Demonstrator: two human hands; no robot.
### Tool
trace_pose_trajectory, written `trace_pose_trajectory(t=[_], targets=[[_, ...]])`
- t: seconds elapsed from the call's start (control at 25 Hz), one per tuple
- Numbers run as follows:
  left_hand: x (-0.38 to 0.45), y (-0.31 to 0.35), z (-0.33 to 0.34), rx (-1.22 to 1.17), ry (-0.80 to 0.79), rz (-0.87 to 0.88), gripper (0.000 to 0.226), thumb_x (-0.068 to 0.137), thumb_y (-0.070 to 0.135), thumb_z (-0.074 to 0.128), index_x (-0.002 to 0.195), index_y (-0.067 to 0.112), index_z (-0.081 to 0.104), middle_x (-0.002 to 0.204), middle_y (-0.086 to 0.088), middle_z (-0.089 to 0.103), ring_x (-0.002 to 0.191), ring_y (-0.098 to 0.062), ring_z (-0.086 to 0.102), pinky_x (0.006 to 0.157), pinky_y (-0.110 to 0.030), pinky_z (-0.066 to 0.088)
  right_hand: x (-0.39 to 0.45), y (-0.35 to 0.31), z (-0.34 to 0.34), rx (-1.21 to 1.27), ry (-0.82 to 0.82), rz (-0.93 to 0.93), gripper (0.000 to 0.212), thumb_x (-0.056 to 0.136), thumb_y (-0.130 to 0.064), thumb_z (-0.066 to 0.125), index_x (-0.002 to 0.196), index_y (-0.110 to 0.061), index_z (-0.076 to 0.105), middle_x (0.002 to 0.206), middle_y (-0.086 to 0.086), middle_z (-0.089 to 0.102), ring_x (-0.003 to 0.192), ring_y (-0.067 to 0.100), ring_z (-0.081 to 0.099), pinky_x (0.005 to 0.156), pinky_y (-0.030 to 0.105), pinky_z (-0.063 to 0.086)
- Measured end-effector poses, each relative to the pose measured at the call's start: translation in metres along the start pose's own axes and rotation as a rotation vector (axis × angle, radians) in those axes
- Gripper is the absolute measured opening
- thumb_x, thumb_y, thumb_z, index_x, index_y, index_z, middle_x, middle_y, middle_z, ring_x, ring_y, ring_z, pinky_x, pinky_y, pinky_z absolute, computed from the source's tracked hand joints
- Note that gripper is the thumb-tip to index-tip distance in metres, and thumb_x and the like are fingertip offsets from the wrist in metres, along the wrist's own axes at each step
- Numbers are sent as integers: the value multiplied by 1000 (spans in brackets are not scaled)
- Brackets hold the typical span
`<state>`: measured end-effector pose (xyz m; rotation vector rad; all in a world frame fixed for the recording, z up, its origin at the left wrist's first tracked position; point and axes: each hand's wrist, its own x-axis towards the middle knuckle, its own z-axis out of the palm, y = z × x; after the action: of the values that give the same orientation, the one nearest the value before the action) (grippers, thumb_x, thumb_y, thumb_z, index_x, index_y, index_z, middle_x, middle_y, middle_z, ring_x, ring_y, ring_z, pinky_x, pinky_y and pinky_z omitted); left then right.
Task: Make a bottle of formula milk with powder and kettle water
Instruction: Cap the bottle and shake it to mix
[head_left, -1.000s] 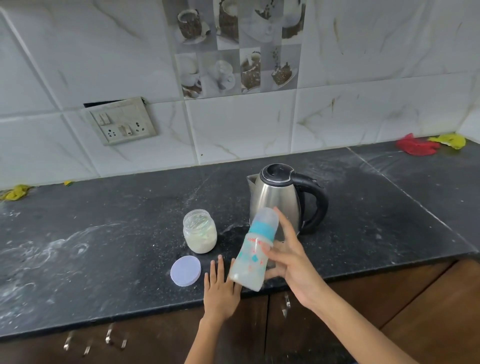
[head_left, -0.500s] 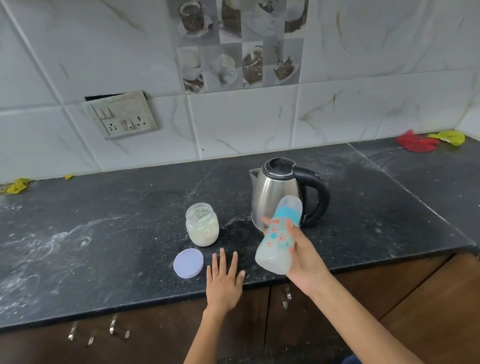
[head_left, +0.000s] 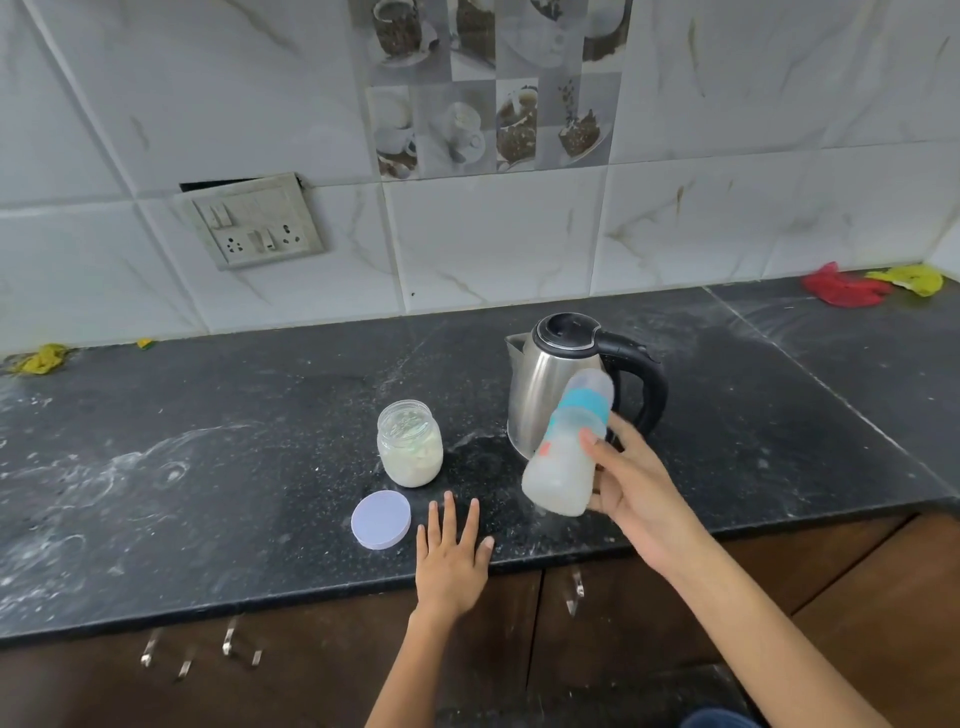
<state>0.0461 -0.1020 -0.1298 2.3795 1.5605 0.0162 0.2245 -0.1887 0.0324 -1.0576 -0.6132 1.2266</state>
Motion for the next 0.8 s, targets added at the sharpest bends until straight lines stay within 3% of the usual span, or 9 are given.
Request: trace_pose_trajectory(t=[0.08,0.2,0.24,0.4,0.56,0.68,0.72,0.8], targets=[[1,0,1,16,5,3,57,99,48,13,149,27,-4,158,-8,-14,146,-29,-14,118,-43,-3,1,8,5,77,69,-94,79,80,-21,68,145,-41,28,128,5,59,108,27,67,74,46,60],[2,-1,2,10,5,0,60,97,49,12,149,25,-5,159,-9,-13,146,-29,-13,118,-44,-1,-12,25,17,-88,-90,-30,95,77,-18,71,144,-55,15,126,3,61,108,25,68,78,54,58],[2,-1,3,4,0,5,62,95,52,9,149,25,-4,159,-9,-12,146,-30,-12,118,-44,-1,-12,25,16,-112,-114,-36,96,76,-17,73,144,-54,18,126,3,61,110,25,67,79,55,57],[2,-1,4,7,14,8,95,66,68,-23,149,27,-2,159,-9,-12,146,-30,-12,118,-43,-1,1,14,13,64,129,-147,83,82,-8,70,142,-45,24,123,3,57,106,28,66,67,46,60],[1,-1,3,-11,-7,7,65,91,53,4,150,26,-1,159,-8,-13,146,-28,-14,118,-43,-2,-10,26,24,-131,-45,-51,91,68,-15,79,137,-44,27,124,6,58,108,25,66,68,47,60],[1,1,1,9,9,8,88,69,61,-17,149,28,-2,159,-8,-13,146,-28,-13,118,-42,-2,5,17,14,104,154,-121,87,75,-10,75,141,-40,26,128,7,53,108,30,64,66,44,60],[0,1,1,8,11,8,90,67,61,-18,149,28,-2,159,-8,-13,146,-29,-13,118,-42,-2,4,16,14,105,148,-102,87,75,-11,75,140,-41,26,128,8,54,108,30,64,67,47,60],[-1,1,0,-12,-3,11,77,80,59,-6,150,26,-2,159,-7,-12,146,-28,-13,118,-42,-1,-4,27,16,-39,-12,-23,90,68,-15,79,137,-44,29,127,11,57,109,29,65,72,52,59]])
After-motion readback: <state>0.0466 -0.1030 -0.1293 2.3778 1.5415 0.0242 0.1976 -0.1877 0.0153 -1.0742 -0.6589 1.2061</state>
